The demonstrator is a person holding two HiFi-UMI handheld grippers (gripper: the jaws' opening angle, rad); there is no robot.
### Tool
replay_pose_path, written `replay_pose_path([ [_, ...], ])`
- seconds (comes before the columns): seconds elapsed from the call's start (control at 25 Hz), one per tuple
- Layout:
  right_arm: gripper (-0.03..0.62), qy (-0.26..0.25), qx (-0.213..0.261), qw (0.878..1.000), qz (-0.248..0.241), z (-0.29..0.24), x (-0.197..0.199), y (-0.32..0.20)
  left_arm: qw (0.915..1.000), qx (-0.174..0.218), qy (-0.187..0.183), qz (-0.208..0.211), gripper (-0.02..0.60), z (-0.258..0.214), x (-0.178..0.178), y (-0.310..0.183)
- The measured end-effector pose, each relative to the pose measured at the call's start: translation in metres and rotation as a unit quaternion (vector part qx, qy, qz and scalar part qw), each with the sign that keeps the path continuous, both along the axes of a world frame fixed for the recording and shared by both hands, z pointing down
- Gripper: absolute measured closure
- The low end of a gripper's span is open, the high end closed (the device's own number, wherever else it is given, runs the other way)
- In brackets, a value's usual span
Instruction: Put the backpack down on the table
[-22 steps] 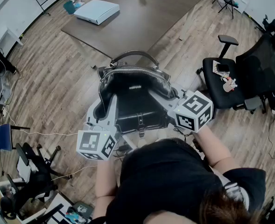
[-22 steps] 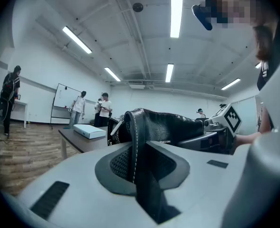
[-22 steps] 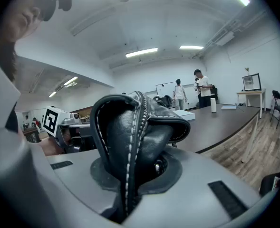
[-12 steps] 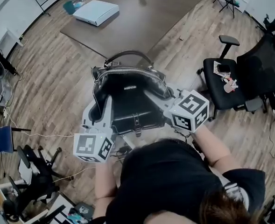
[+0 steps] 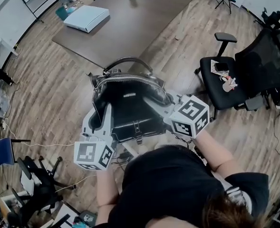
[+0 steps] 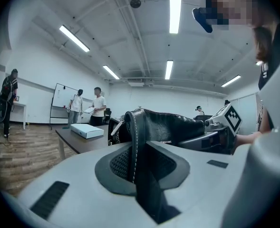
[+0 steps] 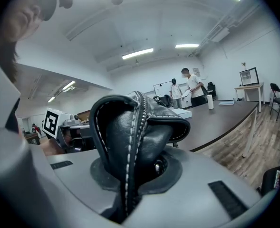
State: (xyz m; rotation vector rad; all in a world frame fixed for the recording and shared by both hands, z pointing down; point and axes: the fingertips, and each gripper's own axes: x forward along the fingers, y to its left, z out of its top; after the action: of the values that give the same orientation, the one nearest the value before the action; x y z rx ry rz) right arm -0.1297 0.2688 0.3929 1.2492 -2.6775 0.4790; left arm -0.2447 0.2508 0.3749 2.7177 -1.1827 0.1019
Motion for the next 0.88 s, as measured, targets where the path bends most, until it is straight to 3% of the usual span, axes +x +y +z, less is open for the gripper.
replay_pose_path([
  [0.88,0.539,-0.005,-0.008,1.0,-0.016,0.0,0.061,-0.034,0.9998,-0.013,-0.002,-0.013,0.5,0.0,0.061,-0.033],
])
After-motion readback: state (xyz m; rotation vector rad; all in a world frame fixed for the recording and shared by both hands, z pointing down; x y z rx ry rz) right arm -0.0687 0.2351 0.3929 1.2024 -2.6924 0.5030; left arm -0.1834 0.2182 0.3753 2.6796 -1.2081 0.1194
